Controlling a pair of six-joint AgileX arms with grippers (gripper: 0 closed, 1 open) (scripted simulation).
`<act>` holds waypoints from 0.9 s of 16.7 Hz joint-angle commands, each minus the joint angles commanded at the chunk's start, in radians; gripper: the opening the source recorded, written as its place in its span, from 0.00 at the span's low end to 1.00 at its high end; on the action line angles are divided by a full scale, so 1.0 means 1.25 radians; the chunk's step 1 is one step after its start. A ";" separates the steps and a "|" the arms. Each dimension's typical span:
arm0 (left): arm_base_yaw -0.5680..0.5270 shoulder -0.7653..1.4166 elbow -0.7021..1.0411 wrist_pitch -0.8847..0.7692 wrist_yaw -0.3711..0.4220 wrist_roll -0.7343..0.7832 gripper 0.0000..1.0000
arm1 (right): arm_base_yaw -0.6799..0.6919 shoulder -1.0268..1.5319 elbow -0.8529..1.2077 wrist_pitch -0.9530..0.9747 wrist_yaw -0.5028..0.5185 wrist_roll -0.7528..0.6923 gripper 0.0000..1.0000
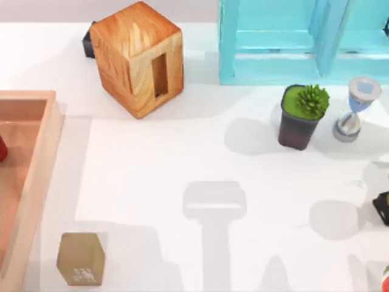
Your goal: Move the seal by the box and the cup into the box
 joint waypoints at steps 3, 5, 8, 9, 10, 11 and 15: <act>0.011 0.029 -0.051 0.074 -0.004 0.014 0.00 | 0.000 0.000 0.000 0.000 0.000 0.000 1.00; 0.024 0.043 -0.091 0.125 -0.007 0.021 0.00 | 0.000 0.000 0.000 0.000 0.000 0.000 1.00; 0.040 0.048 -0.133 0.174 -0.004 0.025 0.00 | 0.000 0.000 0.000 0.000 0.000 0.000 1.00; 0.042 0.048 -0.136 0.177 -0.004 0.026 0.00 | 0.000 0.000 0.000 0.000 0.000 0.000 1.00; 0.042 0.048 -0.136 0.177 -0.004 0.026 0.00 | 0.000 0.000 0.000 0.000 0.000 0.000 1.00; 0.042 0.048 -0.136 0.177 -0.004 0.026 0.00 | 0.000 0.000 0.000 0.000 0.000 0.000 1.00; 0.042 0.048 -0.136 0.177 -0.004 0.026 0.23 | 0.000 0.000 0.000 0.000 0.000 0.000 1.00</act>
